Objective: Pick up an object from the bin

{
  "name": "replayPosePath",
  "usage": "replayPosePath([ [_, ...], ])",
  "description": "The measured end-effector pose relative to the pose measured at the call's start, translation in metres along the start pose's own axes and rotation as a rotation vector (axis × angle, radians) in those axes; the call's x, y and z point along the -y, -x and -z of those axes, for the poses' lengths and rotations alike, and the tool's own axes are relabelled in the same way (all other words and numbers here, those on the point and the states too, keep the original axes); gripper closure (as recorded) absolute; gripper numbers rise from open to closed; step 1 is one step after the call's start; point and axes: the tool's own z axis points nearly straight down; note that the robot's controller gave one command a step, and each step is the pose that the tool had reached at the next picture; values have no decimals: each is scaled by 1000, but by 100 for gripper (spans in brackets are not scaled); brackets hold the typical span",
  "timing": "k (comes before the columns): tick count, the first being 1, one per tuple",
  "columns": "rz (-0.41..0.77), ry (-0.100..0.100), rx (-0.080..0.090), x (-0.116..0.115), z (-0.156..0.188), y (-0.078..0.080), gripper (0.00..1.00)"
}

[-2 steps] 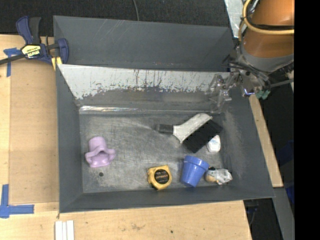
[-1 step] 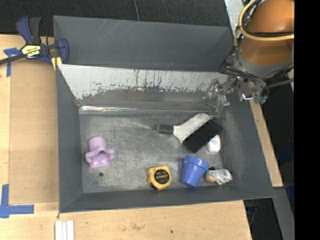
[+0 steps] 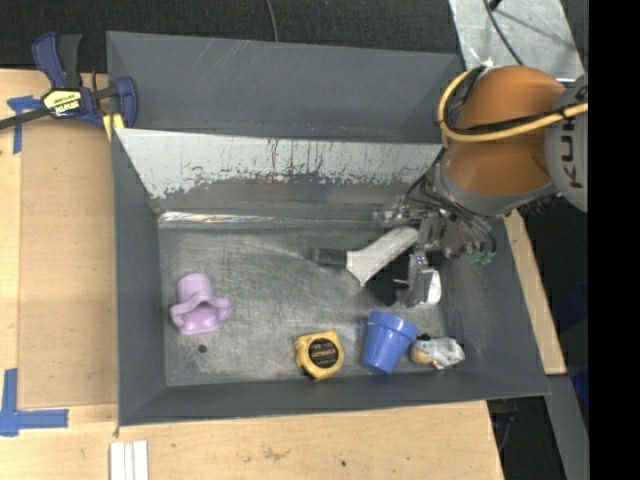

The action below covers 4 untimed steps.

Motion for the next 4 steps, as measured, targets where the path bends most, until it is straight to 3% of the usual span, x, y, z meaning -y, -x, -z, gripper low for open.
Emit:
replayPosePath([
  [1,1,-1,1,0,1,0,0],
  [2,27,0,1,17,-90,45,100],
  [3,27,0,1,17,-90,45,100],
  [4,26,-1,-1,17,-62,44,100],
])
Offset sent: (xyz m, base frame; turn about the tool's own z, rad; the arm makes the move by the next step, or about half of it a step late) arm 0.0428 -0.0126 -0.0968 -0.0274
